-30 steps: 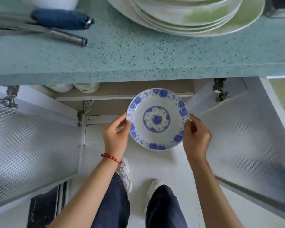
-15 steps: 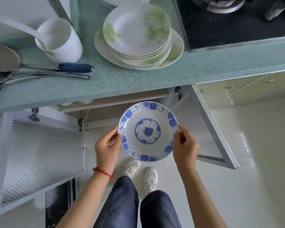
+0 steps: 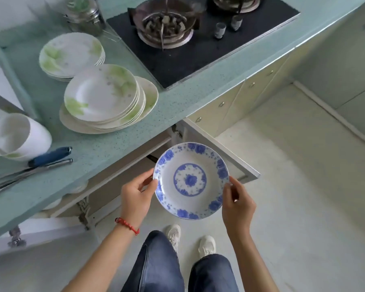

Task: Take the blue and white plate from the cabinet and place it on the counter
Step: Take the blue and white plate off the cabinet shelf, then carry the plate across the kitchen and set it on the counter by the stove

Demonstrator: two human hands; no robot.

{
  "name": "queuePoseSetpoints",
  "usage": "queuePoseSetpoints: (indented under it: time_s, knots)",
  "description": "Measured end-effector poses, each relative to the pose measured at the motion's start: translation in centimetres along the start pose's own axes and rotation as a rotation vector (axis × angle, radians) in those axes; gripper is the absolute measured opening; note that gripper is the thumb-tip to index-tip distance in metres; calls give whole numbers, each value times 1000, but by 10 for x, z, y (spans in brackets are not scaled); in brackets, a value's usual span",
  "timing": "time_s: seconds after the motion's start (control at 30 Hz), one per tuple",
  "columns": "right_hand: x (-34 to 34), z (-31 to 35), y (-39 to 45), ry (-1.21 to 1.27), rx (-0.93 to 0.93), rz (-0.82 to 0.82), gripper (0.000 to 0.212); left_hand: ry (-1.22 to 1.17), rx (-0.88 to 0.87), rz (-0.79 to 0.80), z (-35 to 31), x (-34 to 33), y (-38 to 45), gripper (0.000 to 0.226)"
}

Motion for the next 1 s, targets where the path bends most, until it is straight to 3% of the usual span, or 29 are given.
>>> queuePoseSetpoints:
  time_s: [0.3, 0.63, 1.0]
  knots:
    - [117, -31, -31, -16, -56, -255, 18, 13, -87, 301, -29, -82, -47, 34]
    - [285, -97, -75, -60, -161, -516, 18, -5, -154, 581, -55, -205, -172, 30]
    - [394, -144, -58, -60, -174, -648, 19, -31, -150, 688, -82, -316, -242, 30]
Point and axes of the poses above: each hand's wrist, its own y-axis towards the middle knuckle, its own x-axis out of the back of the hand, z = x × y, the point moved 1 cm from there along y, towards the middle knuckle, and after that the axes turned 3 degrees about -z, right-handed, at the moved point
